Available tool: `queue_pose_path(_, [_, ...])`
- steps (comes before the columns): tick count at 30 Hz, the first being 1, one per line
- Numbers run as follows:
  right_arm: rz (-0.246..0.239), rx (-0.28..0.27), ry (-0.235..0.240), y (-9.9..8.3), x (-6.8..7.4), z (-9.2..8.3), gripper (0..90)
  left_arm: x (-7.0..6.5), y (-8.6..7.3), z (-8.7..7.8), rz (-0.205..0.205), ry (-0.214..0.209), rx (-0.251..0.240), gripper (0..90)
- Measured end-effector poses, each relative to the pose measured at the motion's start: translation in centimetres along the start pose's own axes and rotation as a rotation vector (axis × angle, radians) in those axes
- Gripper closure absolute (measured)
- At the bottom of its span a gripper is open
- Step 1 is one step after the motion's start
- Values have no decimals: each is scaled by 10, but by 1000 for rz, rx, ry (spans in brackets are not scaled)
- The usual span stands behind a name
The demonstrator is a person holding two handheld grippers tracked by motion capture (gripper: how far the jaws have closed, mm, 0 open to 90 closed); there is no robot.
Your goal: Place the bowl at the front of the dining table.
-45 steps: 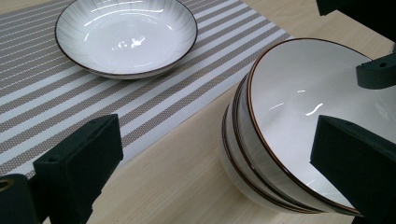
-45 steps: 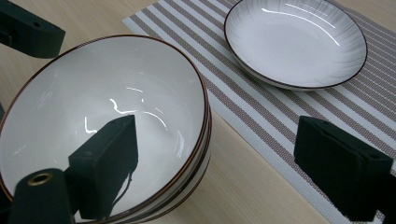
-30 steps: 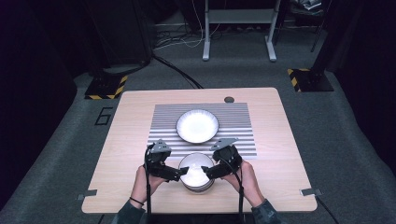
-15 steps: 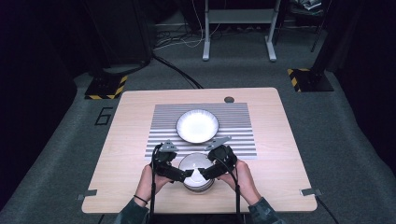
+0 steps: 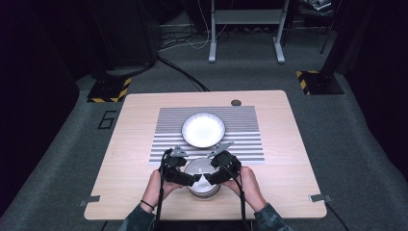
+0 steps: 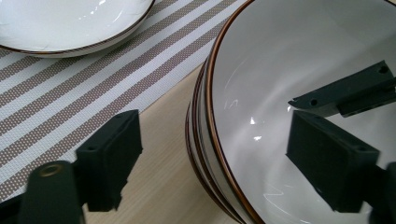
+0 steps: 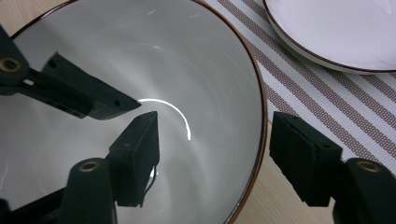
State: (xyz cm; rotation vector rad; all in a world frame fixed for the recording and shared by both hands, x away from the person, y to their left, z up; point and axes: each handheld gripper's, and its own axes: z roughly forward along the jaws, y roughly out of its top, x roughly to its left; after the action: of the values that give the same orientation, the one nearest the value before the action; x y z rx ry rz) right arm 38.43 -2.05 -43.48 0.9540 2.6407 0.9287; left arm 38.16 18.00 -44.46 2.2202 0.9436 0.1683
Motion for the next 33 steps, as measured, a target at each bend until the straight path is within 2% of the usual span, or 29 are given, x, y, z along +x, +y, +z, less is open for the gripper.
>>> queue_pose_path(1, [0,0,0,0,0,0,352,0,0,0,0,0,0,208])
queue_pose_path(2, [7,-1,0,1,-1,0,413,0,1,2,-1,7,7,216])
queue_pose_path(3, [10,-2,-6,1,-1,0,435,-1,2,2,1,10,9,232])
queue_pose_path(6, [4,6,-17,3,0,-1,485,1,3,2,-2,-6,1,263])
queue_pose_path(9, [-5,22,-28,4,0,0,536,1,5,2,5,1,9,342])
queue_pose_path(12, [-11,39,-37,5,1,1,575,2,7,2,-15,-5,22,456])
queue_pose_path(16, [3,78,-53,10,2,2,626,0,9,2,7,5,33,562])
queue_pose_path(18, [-13,69,-57,9,1,2,630,0,8,2,15,-1,21,612])
queue_pose_path(20, [-11,48,-58,7,1,2,635,-1,5,1,16,27,7,660])
queue_pose_path(27, [-13,31,-68,6,1,2,647,-7,3,-2,43,79,-21,701])
queue_pose_path(31, [-14,27,-90,5,4,1,653,-11,4,-2,63,107,-30,713])
queue_pose_path(33, [-21,31,-121,6,9,0,658,-12,3,-4,73,119,-50,728])
